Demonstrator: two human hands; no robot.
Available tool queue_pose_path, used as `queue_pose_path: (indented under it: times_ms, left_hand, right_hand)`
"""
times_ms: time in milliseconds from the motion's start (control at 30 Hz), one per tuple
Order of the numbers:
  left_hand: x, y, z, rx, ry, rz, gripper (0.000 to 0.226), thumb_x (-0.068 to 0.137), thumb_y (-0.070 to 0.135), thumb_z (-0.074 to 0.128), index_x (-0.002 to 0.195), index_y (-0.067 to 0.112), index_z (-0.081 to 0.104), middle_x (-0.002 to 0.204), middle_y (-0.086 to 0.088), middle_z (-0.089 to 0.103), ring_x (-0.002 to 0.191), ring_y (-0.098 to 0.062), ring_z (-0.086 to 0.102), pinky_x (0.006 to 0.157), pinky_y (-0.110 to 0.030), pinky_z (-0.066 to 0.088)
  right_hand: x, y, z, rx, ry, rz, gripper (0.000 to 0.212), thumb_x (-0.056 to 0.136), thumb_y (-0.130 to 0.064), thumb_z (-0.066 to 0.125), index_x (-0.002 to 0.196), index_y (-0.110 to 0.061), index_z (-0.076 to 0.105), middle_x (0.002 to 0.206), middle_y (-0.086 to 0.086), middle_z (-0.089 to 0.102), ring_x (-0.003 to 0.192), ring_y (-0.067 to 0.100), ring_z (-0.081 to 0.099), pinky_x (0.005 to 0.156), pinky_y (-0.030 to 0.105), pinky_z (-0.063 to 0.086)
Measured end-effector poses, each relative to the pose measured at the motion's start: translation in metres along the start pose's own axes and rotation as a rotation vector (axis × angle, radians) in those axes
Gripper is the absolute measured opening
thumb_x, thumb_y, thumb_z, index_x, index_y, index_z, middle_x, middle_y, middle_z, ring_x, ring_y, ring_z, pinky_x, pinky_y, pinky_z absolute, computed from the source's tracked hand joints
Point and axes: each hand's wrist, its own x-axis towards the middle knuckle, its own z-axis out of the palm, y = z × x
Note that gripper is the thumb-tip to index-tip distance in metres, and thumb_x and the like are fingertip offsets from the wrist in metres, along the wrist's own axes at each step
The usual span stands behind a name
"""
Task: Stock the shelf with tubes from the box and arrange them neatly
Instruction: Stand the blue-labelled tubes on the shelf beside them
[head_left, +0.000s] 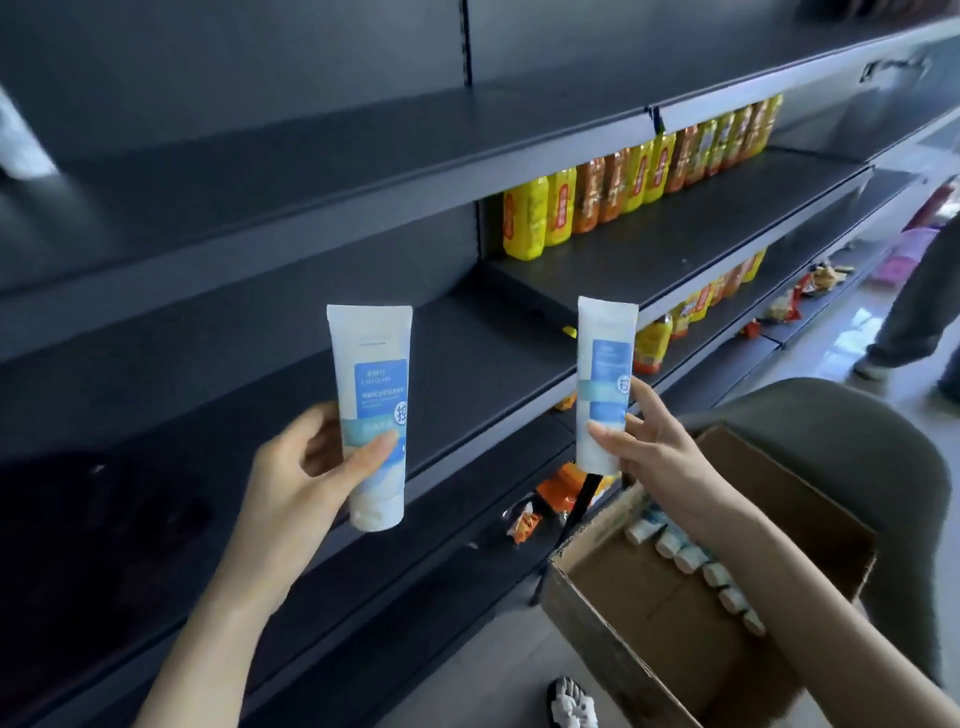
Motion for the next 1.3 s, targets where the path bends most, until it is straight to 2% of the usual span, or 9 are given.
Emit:
queue_pose_path:
  times_ms: [133,333,500,700,833,967,1133,1300]
  left_hand:
    - [-0.02,0.023,-0.039,-0.019,0.085,0.046,0.027,0.068,0.028,0.072,0.095,0.023,0.07,0.094,0.007,0.074,0.085,-0.005,0.07,0.069,-0.011,0.052]
    - [-0.042,0.059,-0.09,-0.047,0.222,0.13,0.028,0.065,0.031,0.073,0.093,0.027,0.072,0.094,0.006,0.075,0.084,-0.007,0.07,0.067,-0.012,0.052]
    - [-0.056,0.09,-0.131,-0.075,0.336,0.206,0.028,0.063,0.035,0.073,0.091,0.032,0.072,0.094,0.005,0.075,0.083,-0.007,0.07,0.067,-0.015,0.054]
    - [-0.076,0.116,-0.177,-0.067,0.489,0.268,0.03,0.063,0.033,0.073,0.091,0.026,0.072,0.094,0.005,0.075,0.082,-0.005,0.07,0.065,-0.014,0.053]
    - [-0.092,0.131,-0.204,-0.014,0.565,0.3,0.025,0.068,0.029,0.071,0.093,0.032,0.073,0.096,0.007,0.074,0.084,-0.005,0.07,0.067,-0.015,0.054]
    - [-0.097,0.14,-0.225,0.016,0.653,0.318,0.03,0.067,0.026,0.071,0.097,0.024,0.071,0.097,0.007,0.074,0.086,-0.005,0.07,0.068,-0.013,0.053]
    - [-0.087,0.146,-0.24,0.064,0.705,0.336,0.029,0.068,0.028,0.071,0.097,0.025,0.071,0.099,0.008,0.074,0.089,-0.005,0.069,0.066,-0.01,0.051]
    - [-0.068,0.152,-0.248,0.119,0.776,0.36,0.03,0.066,0.033,0.071,0.095,0.029,0.071,0.098,0.008,0.074,0.086,-0.005,0.069,0.065,-0.011,0.052]
  right_hand:
    - [-0.001,-0.023,0.036,-0.029,-0.058,-0.038,0.061,0.075,-0.027,0.068,0.131,-0.037,0.046,0.117,0.0,0.068,0.106,0.019,0.064,0.08,0.031,0.049]
    - [0.001,-0.068,0.096,-0.093,-0.21,-0.149,0.051,0.075,-0.032,0.07,0.121,-0.043,0.052,0.113,-0.002,0.069,0.101,0.018,0.067,0.078,0.031,0.056]
    - [0.007,-0.108,0.153,-0.073,-0.316,-0.241,0.05,0.071,-0.031,0.073,0.116,-0.038,0.054,0.112,-0.002,0.069,0.102,0.017,0.066,0.073,0.023,0.055]
    - [0.02,-0.141,0.225,-0.057,-0.479,-0.31,0.049,0.071,-0.03,0.073,0.117,-0.034,0.055,0.112,0.001,0.069,0.099,0.017,0.066,0.076,0.026,0.055]
    - [0.038,-0.158,0.275,-0.053,-0.574,-0.338,0.051,0.076,-0.024,0.077,0.121,-0.028,0.053,0.111,0.0,0.069,0.097,0.018,0.067,0.075,0.027,0.054]
    - [0.062,-0.175,0.323,0.031,-0.653,-0.339,0.048,0.071,-0.023,0.074,0.115,-0.025,0.055,0.107,0.0,0.071,0.094,0.018,0.068,0.07,0.028,0.054]
    - [0.104,-0.189,0.373,0.07,-0.692,-0.342,0.043,0.082,-0.011,0.069,0.12,-0.022,0.052,0.114,-0.001,0.068,0.099,0.017,0.067,0.079,0.034,0.055]
    - [0.156,-0.194,0.409,0.056,-0.644,-0.33,0.046,0.087,-0.007,0.066,0.128,-0.014,0.045,0.123,0.004,0.062,0.11,0.021,0.062,0.076,0.031,0.054]
